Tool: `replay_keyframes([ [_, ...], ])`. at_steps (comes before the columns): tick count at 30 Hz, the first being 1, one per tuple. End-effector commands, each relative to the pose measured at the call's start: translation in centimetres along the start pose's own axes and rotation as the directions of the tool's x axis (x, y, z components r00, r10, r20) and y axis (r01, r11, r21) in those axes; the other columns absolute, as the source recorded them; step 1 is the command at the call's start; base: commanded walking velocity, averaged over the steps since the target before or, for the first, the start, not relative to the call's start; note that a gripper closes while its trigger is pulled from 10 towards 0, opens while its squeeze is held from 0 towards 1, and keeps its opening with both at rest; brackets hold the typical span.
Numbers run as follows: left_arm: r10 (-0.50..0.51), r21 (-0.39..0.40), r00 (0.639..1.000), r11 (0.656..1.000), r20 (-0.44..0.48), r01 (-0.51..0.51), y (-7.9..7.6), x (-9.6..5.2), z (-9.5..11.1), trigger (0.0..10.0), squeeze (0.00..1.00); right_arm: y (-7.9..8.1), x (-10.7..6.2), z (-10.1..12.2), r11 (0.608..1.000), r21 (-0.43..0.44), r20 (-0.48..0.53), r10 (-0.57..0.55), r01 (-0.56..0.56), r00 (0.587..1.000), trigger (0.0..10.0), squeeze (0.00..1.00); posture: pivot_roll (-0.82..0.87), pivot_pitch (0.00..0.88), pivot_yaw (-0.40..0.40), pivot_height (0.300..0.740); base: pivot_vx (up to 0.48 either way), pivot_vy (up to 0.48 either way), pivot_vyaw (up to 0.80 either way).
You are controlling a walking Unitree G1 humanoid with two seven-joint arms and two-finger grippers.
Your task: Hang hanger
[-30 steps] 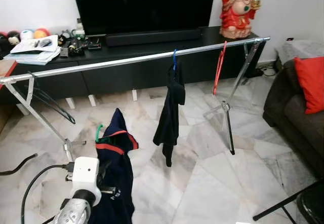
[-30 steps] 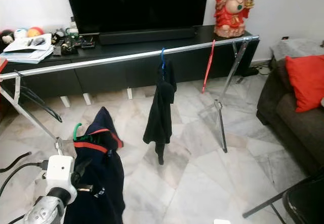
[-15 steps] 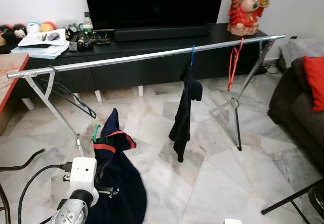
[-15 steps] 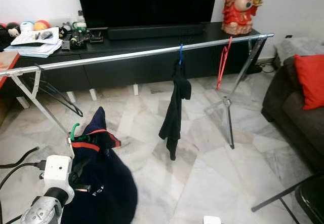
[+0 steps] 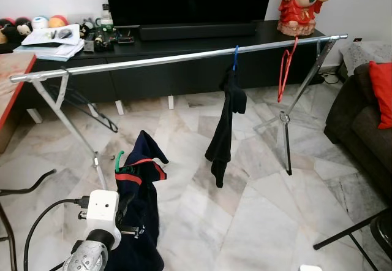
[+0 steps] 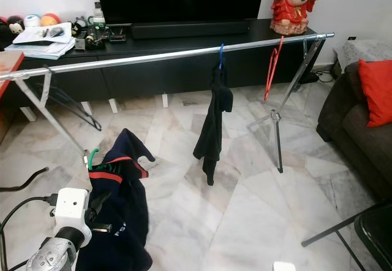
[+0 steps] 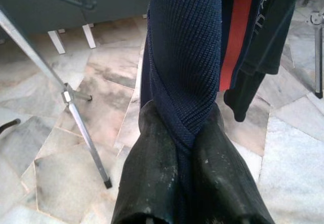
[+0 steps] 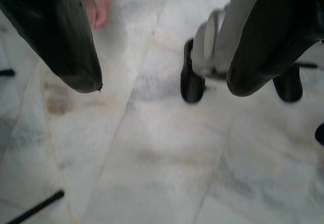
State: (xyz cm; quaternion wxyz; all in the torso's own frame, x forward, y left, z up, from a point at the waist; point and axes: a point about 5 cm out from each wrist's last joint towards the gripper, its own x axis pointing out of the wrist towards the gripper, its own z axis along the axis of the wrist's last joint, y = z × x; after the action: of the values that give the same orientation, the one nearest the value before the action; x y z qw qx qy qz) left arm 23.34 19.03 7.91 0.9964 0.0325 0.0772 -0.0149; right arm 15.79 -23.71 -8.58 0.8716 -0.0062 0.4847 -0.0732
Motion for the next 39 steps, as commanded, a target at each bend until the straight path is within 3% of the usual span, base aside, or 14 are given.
replay_keyframes([
  [1, -0.001, 0.005, 0.999, 1.0, 0.042, 0.001, 0.1, -0.1, 0.8, 10.0, 0.0, 0.2, -0.1, -0.8, 1.0, 0.004, -0.017, 0.003, -0.003, 1.0, 10.0, 0.0, -0.01, 0.073, 0.014, 0.74, -0.281, 0.0, 0.0],
  [20, -0.012, 0.001, 0.999, 1.0, 0.04, 0.012, -0.1, -0.1, 0.8, 10.0, 0.0, -4.5, -0.6, 1.5, 0.998, 0.046, 0.06, -0.043, 0.04, 0.997, 10.0, 0.0, -0.01, 0.076, 0.015, 0.74, -0.284, 0.0, 0.0],
  [24, -0.014, 0.001, 0.999, 1.0, 0.039, 0.014, -0.1, -0.1, 0.8, 10.0, 0.0, -2.0, -0.3, 0.5, 0.999, 0.032, 0.05, -0.011, 0.009, 0.999, 10.0, 0.0, -0.01, 0.077, 0.015, 0.74, -0.287, 0.0, 0.0],
  [31, -0.018, 0.001, 0.999, 1.0, 0.038, 0.018, -0.2, -0.1, 0.9, 10.0, 0.0, -1.7, -0.2, 0.6, 1.0, 0.028, 0.053, -0.007, 0.006, 0.999, 10.0, 0.0, -0.01, 0.077, 0.017, 0.74, -0.243, 0.0, 0.0],
  [35, -0.048, 0.007, 0.998, 0.999, 0.037, 0.048, -0.5, 0.1, 1.1, 10.0, 0.0, -1.5, -0.1, 2.1, 1.0, 0.02, 0.107, 0.005, -0.007, 0.994, 10.0, 0.0, -0.01, 0.076, 0.018, 0.74, 0.0, 0.0, 0.0],
  [39, -0.102, 0.014, 0.994, 0.995, 0.031, 0.102, -1.2, 0.3, 1.3, 10.0, 0.0, 0.3, 0.2, 4.2, 0.999, 0.002, 0.184, 0.043, -0.044, 0.982, 10.0, 0.0, -0.01, 0.075, 0.019, 0.74, 0.0, 0.0, 0.0],
])
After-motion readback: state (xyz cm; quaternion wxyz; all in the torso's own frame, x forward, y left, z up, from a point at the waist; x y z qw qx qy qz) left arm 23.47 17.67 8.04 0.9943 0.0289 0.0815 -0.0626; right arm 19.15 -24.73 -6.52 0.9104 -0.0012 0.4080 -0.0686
